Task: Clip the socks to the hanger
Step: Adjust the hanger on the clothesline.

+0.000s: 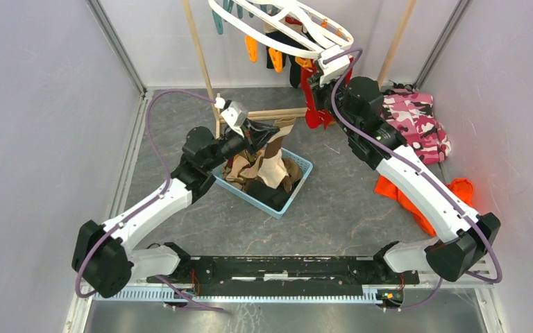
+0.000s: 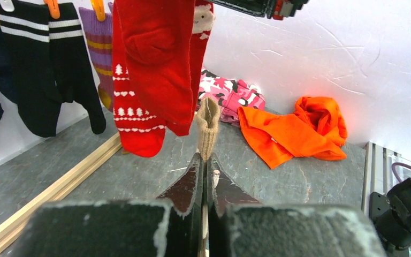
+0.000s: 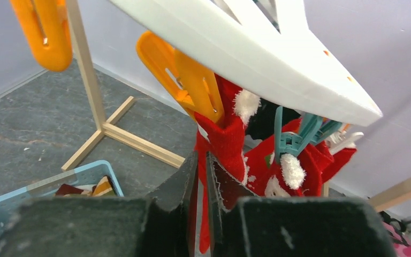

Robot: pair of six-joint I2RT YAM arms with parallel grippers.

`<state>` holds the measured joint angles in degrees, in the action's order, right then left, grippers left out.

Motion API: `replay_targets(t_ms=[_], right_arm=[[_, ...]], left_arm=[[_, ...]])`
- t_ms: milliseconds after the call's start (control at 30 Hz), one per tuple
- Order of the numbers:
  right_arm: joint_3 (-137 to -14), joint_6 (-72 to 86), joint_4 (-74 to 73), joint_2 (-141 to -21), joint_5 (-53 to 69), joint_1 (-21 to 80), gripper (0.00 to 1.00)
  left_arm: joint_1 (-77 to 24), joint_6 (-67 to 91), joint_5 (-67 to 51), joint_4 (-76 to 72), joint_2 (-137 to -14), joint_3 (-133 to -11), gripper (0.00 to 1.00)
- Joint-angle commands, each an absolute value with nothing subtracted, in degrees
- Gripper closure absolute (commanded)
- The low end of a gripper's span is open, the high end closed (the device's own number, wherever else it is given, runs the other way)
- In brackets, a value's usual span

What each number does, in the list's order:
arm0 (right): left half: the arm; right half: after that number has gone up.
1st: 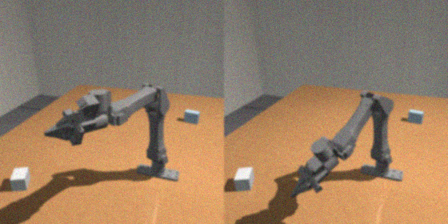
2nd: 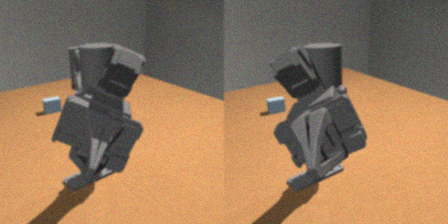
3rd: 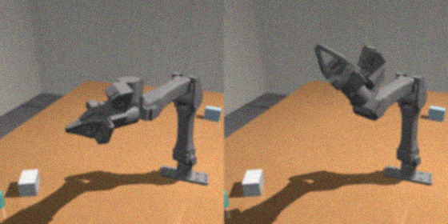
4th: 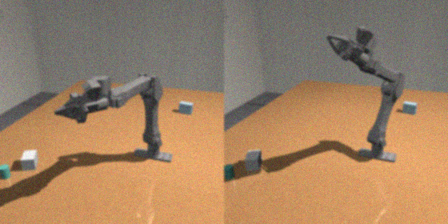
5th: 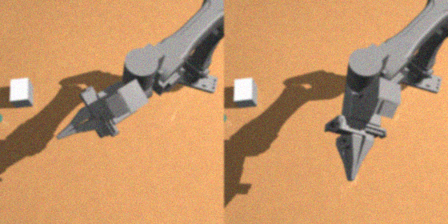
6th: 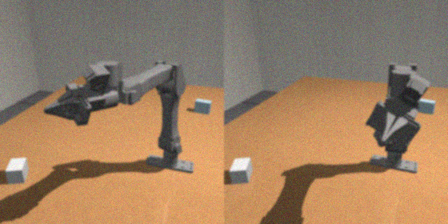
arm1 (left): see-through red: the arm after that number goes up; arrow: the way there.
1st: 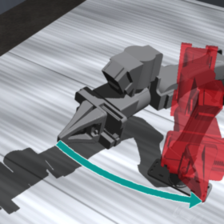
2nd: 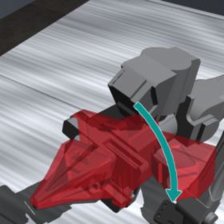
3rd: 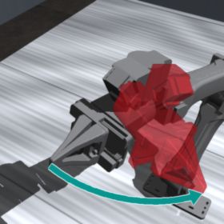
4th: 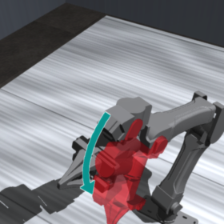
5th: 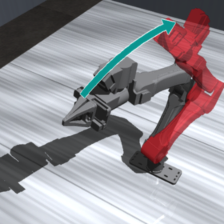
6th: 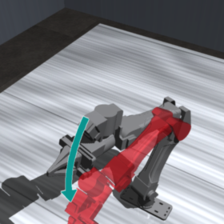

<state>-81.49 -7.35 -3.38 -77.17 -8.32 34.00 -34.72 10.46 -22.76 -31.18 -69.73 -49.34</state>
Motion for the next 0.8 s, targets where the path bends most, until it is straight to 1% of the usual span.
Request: replay_targets(t_ms=[0, 133, 233, 333, 400, 467, 600, 700, 767], right_arm=[[-81.3, -6.9, -0.8, -74.9, -12.2, 31.8, 0.85], [-80.1, -6.1, -1.9, -73.7, -11.5, 28.6, 0.86], [-77.8, -9.1, -2.6, -71.7, -9.5, 27.3, 0.86], [-75.9, -15.3, -3.6, -68.5, -0.8, 27.2, 0.85], [-75.6, -19.1, -5.9, -67.1, 6.2, 27.1, 0.83], [-76.1, -22.3, -8.7, -66.5, 12.1, 27.0, 0.82], [-81.6, -25.1, -17.3, -68.5, 17.3, 25.7, 0.81], [-82.4, -24.4, -17.4, -68.8, 18.3, 23.8, 0.78], [-81.1, -21.3, -14.5, -69.0, 18.6, 22.4, 0.77]], left_arm=[[-34.5, 5.0, -19.4, -24.2, -64.6, -48.6, 0.98], [-34.5, 2.4, -18.0, -20.1, -61.3, -48.9, 0.98], [-34.2, 0.5, -18.5, -17.9, -60.3, -49.6, 0.98], [-33.3, -1.9, -20.0, -16.8, -60.1, -50.4, 0.98], [-32.1, -2.4, -22.1, -16.9, -60.6, -51.0, 0.98], [-30.3, -1.7, -25.1, -18.1, -61.9, -52.0, 0.98], [-27.9, 1.7, -32.2, -21.0, -66.3, -54.5, 0.98], [-27.9, 6.2, -34.1, -28.3, -69.7, -53.3, 0.98], [-27.9, 12.8, -34.1, -32.9, -72.0, -53.9, 0.98]])
